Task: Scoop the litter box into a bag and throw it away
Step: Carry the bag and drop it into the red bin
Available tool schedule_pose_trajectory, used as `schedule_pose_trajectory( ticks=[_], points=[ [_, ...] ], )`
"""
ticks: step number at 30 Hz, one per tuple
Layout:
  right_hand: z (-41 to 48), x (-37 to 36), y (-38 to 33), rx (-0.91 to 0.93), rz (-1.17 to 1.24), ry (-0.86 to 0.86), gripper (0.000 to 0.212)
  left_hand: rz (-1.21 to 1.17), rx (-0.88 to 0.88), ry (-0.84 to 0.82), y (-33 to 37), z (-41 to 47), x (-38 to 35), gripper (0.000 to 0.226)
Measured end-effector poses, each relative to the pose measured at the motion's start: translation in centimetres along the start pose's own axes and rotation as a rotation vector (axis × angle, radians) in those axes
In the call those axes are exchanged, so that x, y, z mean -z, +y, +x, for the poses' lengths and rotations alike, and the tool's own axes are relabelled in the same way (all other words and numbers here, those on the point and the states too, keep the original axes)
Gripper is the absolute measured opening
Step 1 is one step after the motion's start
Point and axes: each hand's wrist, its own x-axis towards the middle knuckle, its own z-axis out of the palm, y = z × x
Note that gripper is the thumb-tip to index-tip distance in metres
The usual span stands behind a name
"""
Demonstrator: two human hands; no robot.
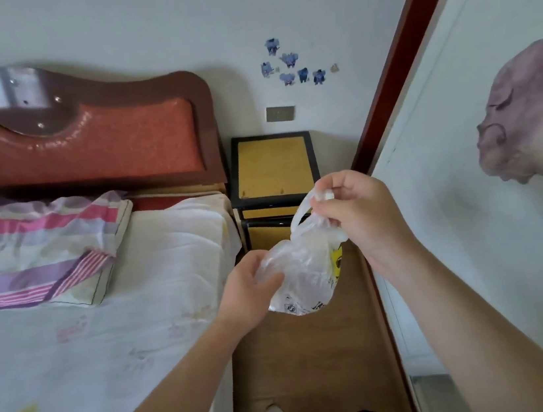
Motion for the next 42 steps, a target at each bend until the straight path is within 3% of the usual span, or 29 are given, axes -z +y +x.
schedule_pose_trajectory(
  ticks=[10,18,23,30,38,42],
  points=[
    [14.0,0.4,6.4,-0.085,-0.034,-0.016,0.018,0.091,0.135,-0.029,-1.2,14.8,-4.0,0.031],
    [22.9,1.0,15.9,-0.239,-0.029,-0.066,0.019,0.088,0.305,-0.045,-6.0,24.0,-9.9,0.025],
    [26.5,-0.6,24.4,-0.331,-0.044,-0.063,0.024,0.083,0.396,-0.075,-12.7,29.0,-13.5,0.024],
    [30.0,-4.3,39.0,-0.520,0.004,0.028,0.013,0.140,0.477,-0.110,-24.8,35.1,-18.4,0.020],
    [32.5,-7.7,52.7,-0.547,-0.058,0.048,0.024,0.230,0.543,-0.206,-37.9,40.0,-22.7,0.030],
    [33.3,-8.5,57.2,-0.613,-0.078,0.024,0.018,0.232,0.552,-0.226,-41.4,40.8,-24.6,0.034]
  ],
)
